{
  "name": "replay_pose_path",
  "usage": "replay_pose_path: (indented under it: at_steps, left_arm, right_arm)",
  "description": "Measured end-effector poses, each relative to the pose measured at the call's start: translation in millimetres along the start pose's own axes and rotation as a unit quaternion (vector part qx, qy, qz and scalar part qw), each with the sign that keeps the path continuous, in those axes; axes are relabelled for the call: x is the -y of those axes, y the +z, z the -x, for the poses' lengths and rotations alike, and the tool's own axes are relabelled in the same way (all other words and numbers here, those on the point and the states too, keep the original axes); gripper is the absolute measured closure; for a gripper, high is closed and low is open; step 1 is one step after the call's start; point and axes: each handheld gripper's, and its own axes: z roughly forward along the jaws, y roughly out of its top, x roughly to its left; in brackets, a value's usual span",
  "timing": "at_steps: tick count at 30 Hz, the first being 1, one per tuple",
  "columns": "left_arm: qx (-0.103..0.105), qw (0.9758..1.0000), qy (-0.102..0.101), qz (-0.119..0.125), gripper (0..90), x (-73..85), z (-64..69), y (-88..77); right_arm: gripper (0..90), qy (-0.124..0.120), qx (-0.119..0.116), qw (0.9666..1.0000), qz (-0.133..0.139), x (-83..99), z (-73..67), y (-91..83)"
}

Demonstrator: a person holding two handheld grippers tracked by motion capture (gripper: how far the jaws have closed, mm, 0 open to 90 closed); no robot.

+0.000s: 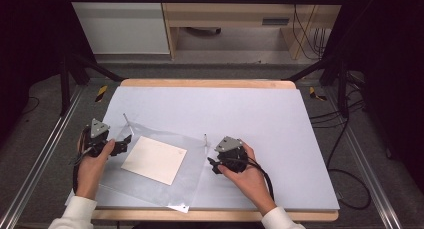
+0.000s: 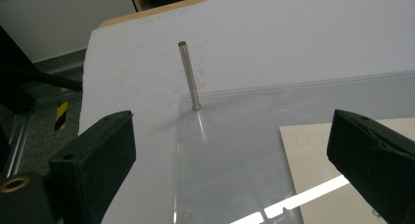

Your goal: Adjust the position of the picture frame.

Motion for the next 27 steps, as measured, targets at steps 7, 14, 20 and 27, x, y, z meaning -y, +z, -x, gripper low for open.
replay_pose_path:
  at_steps: [7,14,20,27]
  left_arm:
    - [0.009,0.9997,-0.019,0.012,4.2,-1.8,0.2,-2.0]
    - [-0.002,0.9996,-0.026,0.007,3.8,-0.1,-0.3,-0.8]
    - [0.001,0.9995,-0.029,0.012,5.8,-1.9,-0.1,-1.1]
    - [0.008,0.9996,-0.027,0.007,10.2,-7.1,1.4,-1.3]
  right_arm:
    - [26.3,0.039,-0.007,0.9992,0.003,-0.3,6.3,-4.2]
    - [17.3,0.011,0.018,0.9997,0.011,-14.2,2.6,-7.4]
    - [32.8,0.026,0.003,0.9996,-0.014,-29.7,10.0,16.6]
    - [53.1,0.029,-0.01,0.999,-0.033,-33.6,10.4,44.4]
